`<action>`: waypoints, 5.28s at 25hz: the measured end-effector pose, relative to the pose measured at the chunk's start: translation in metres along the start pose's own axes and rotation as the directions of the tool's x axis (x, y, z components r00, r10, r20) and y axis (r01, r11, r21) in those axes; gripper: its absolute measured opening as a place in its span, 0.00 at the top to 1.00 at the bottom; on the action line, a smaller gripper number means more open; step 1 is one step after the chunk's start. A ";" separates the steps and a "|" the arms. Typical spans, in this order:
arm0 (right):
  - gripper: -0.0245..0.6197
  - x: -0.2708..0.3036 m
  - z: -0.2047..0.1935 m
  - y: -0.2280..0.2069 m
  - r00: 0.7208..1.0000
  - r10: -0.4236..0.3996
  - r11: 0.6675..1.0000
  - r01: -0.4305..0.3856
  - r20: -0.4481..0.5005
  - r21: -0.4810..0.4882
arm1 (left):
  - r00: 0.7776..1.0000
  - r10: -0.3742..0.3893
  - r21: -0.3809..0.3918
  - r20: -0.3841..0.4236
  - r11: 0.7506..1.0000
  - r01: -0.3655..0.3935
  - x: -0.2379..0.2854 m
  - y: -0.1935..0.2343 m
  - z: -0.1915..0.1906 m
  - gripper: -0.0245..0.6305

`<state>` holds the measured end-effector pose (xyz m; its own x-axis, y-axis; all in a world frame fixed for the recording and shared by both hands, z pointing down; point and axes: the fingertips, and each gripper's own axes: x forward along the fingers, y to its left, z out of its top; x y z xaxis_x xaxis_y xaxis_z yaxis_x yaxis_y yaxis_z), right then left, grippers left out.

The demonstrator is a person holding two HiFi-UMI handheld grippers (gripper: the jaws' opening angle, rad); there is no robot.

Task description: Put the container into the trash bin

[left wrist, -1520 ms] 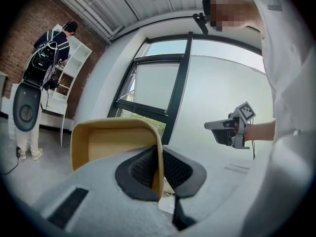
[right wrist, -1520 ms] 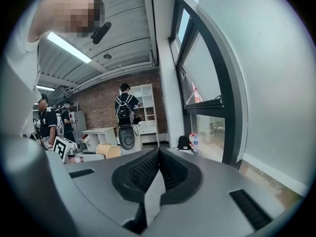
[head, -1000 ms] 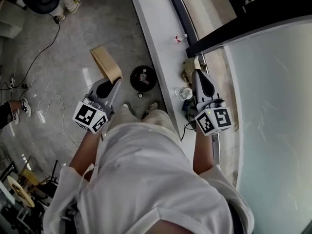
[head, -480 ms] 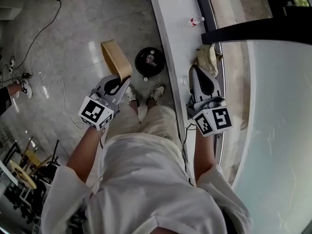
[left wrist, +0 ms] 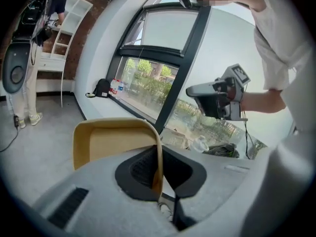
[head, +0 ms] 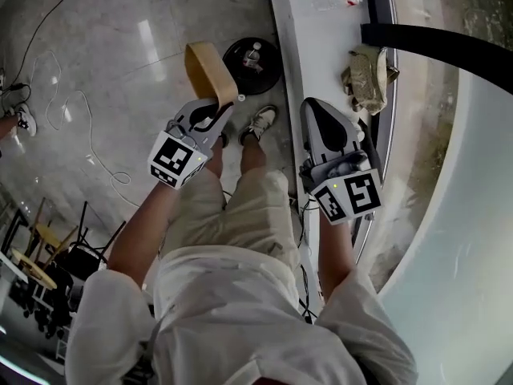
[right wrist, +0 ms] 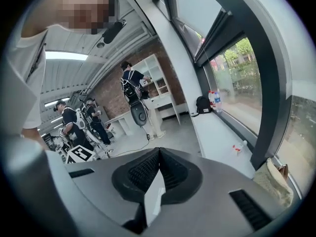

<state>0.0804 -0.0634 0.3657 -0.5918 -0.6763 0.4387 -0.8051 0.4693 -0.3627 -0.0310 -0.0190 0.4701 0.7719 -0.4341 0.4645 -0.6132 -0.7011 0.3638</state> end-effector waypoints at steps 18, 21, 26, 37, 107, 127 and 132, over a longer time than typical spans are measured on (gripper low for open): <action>0.96 0.090 -0.111 -0.058 1.000 0.014 0.995 -0.012 -0.023 0.096 | 0.964 -0.066 -0.123 -0.258 0.992 0.035 0.163 0.029 -0.186 0.93; 0.96 0.093 -0.124 -0.067 0.999 0.004 0.996 0.000 -0.039 0.091 | 0.959 -0.076 -0.165 -0.272 0.986 0.031 0.178 0.030 -0.205 0.93; 0.96 0.104 -0.136 -0.079 0.999 -0.004 0.997 0.007 -0.038 0.077 | 0.952 -0.093 -0.227 -0.292 0.974 0.026 0.204 0.037 -0.228 0.93; 0.96 0.112 -0.183 -0.096 0.996 0.012 0.996 -0.004 -0.094 0.089 | 0.908 -0.123 -0.272 -0.400 0.962 0.010 0.246 0.072 -0.287 0.93; 0.96 0.103 -0.237 -0.084 0.993 -0.026 0.991 0.041 -0.114 0.127 | 0.713 -0.099 -0.182 -0.695 0.982 -0.041 0.266 0.112 -0.360 0.49; 0.96 0.064 -0.164 -0.055 0.996 -0.040 0.993 0.049 -0.085 0.105 | 0.830 -0.028 -0.181 -0.557 0.980 -0.088 0.192 0.090 -0.252 0.87; 0.96 0.057 -0.125 -0.034 0.998 -0.018 0.996 0.023 -0.055 0.084 | 0.895 0.024 -0.168 -0.446 0.980 -0.110 0.155 0.085 -0.182 0.92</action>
<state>0.0693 -0.0473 0.5058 -0.5785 -0.6526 0.4893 -0.8121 0.4046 -0.4204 0.0057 -0.0432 0.7199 0.6011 -0.1525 0.7845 -0.7136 -0.5444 0.4409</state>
